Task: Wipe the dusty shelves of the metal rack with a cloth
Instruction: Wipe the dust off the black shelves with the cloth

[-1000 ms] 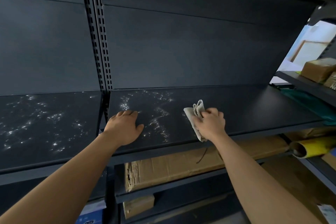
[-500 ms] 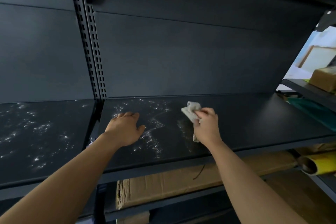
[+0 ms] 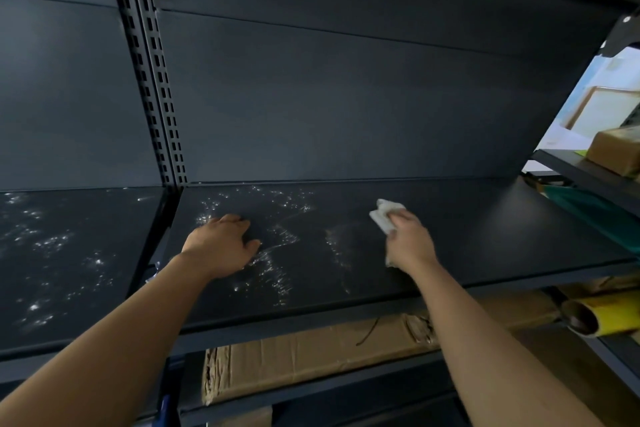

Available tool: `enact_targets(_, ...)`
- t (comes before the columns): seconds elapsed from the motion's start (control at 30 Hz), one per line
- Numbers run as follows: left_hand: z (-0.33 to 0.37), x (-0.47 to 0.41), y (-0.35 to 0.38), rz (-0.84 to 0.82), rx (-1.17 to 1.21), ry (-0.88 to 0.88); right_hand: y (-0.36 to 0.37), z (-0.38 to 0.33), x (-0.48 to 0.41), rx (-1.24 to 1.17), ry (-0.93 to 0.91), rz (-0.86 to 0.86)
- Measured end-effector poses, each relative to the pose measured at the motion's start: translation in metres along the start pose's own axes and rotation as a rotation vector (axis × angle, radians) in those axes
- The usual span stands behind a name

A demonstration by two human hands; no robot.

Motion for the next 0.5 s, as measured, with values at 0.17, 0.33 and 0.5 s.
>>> enact_targets(0.17, -0.002, -0.001, 0.002, -0.010, 0.012, 0.002, 0.047, -0.081, 0.041, -0.075, -0.328, -0.053)
enact_targets(0.33, -0.008, -0.001, -0.001, -0.022, 0.048, 0.009, 0.046, -0.101, 0.060, -0.269, -0.413, -0.053)
enact_targets(0.5, -0.007, -0.005, -0.004, -0.017, 0.062, -0.018, -0.004, -0.034, 0.007, -0.204, -0.106, 0.166)
Point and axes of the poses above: each hand's wrist, its own x-axis away from the middle knuckle, its own y-axis out of the palm, z = x × y, the point moved 2 cm from there along -x, towards the middle knuckle, and after that the axes turned 9 degrees about -z, right-handed, at the moved point
